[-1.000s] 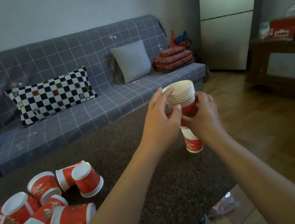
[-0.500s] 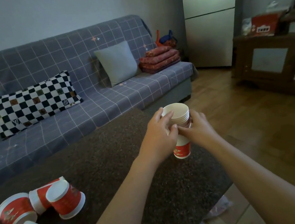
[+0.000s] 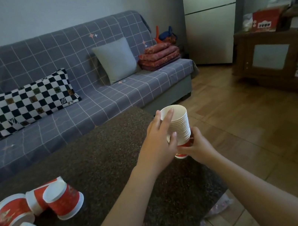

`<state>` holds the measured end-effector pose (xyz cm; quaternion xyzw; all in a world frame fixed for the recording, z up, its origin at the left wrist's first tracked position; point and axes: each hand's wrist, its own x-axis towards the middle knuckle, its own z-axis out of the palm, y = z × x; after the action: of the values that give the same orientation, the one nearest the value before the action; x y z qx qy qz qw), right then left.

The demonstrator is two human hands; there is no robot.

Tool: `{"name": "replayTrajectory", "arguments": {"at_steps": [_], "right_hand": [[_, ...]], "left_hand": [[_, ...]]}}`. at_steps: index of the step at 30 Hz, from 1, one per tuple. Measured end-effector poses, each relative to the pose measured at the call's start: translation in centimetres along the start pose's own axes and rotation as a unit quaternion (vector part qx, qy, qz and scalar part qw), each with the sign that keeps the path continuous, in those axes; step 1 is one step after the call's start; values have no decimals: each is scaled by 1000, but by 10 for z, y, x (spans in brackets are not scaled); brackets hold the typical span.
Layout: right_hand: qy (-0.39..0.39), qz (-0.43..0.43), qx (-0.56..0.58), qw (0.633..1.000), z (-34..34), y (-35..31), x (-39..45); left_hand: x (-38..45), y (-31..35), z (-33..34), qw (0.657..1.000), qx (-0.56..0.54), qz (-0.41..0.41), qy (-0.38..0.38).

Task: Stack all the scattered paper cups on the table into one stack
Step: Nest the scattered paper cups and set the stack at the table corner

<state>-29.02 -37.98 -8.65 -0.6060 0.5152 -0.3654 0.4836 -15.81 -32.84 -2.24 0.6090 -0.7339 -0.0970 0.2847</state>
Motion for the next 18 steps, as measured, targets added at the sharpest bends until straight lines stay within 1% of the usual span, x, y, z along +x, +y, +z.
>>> {"name": "replayTrajectory", "arguments": {"at_steps": [2,4,8,10,13,15,16,18], "right_hand": [[17,-20,-25,999,-4,-3,-4],[39,-47,-70,996,-12,-11,-10],[80,-109,-218,967,-32,-36,-19],[89,-109,-226,964,-39,-50,-23],[108,-101,-239,960,-45,-70,-21],[113,-92,-246,958,-45,-81,-15],[110,-92,-248,958,-43,-84,-11],[93,-99,-248,959,-36,-86,-3]], "left_hand": [[-4,-7,-2,1000,-27,-7,10],[-5,-14,-3,996,-83,-28,35],[-7,-26,7,963,-221,-139,63],[-7,-27,17,947,-255,-188,53],[-6,-26,34,926,-296,-233,4],[-6,-31,47,902,-350,-251,-29],[-7,-33,52,885,-388,-256,-39],[-10,-31,57,835,-478,-266,-52]]}}
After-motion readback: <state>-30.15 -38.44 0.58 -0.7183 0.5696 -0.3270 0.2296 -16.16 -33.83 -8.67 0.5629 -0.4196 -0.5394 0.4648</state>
